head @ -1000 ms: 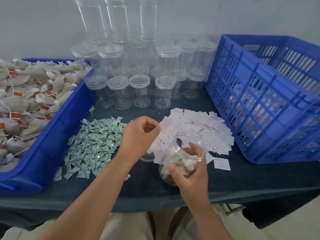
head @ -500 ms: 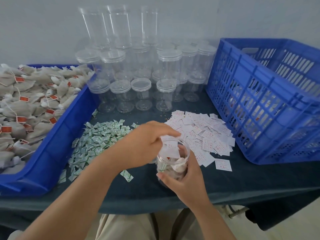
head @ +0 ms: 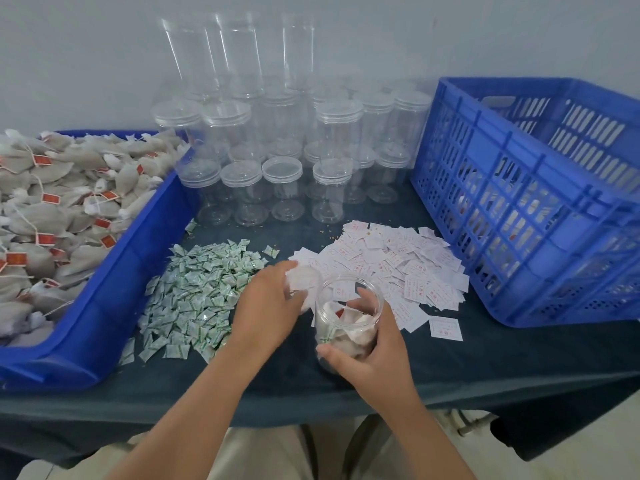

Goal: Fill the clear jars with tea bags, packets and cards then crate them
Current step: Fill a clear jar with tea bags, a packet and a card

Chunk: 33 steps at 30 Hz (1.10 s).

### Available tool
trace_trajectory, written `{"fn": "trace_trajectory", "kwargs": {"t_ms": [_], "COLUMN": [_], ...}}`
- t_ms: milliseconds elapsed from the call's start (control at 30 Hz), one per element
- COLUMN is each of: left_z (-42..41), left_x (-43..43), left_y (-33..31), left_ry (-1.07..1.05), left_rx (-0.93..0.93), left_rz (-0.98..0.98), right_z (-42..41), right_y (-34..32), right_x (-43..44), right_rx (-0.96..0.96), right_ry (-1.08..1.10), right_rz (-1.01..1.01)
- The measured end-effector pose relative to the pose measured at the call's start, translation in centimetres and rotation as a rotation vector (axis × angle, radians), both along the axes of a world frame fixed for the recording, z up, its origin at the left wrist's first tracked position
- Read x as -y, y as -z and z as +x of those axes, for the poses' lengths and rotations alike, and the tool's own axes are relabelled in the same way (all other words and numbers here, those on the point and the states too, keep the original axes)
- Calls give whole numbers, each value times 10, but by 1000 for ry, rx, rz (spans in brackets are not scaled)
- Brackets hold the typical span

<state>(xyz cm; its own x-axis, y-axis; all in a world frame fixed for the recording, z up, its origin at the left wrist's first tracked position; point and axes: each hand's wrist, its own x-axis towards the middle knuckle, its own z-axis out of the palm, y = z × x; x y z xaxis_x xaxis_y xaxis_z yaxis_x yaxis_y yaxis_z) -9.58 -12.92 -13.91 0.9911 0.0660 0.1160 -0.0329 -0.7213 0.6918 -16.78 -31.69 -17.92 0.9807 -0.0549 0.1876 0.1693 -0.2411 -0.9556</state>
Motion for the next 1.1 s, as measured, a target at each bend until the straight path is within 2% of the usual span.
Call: {"fn": "trace_trajectory", "kwargs": {"t_ms": [67, 133, 200, 267, 367, 433, 500, 600, 733, 833, 967, 1100], "left_z": [-4, -12, -22, -33, -43, -48, -52, -61, -74, -79, -81, -82], "left_x": [1, 0, -3, -6, -4, 0, -1, -4, 9, 13, 9, 4], "left_y": [-8, -22, -34, -44, -55, -64, -73, -85, -90, -92, -94, -83], "left_ry": [-4, 103, 321, 513, 581, 573, 574, 594, 494, 463, 514, 595], "left_rx": [-4, -92, -96, -107, -51, -17, -20, -88, 8, 50, 127, 193], "left_rz": [-226, -526, -609, -453, -3, 153, 217, 265, 250, 222, 150, -18], "right_z": [-1, -1, -1, -1, 0, -1, -5, -14, -30, -37, -37, -28], "right_y": [-1, -4, -7, -9, -13, -19, -26, -34, -48, -57, -71, -83], "right_x": [1, 2, 1, 0, -2, -4, -7, -13, -21, -20, -10, 6], "right_rx": [7, -10, -50, -62, -88, -90, -88, -79, 11, -34, -216, -300], "right_ry": [-16, -49, -95, -123, -158, -160, -156, -130, -45, -30, -148, -345], "right_rz": [-10, -30, -59, -71, -68, -94, -147, -248, -366, -434, -405, -204]}}
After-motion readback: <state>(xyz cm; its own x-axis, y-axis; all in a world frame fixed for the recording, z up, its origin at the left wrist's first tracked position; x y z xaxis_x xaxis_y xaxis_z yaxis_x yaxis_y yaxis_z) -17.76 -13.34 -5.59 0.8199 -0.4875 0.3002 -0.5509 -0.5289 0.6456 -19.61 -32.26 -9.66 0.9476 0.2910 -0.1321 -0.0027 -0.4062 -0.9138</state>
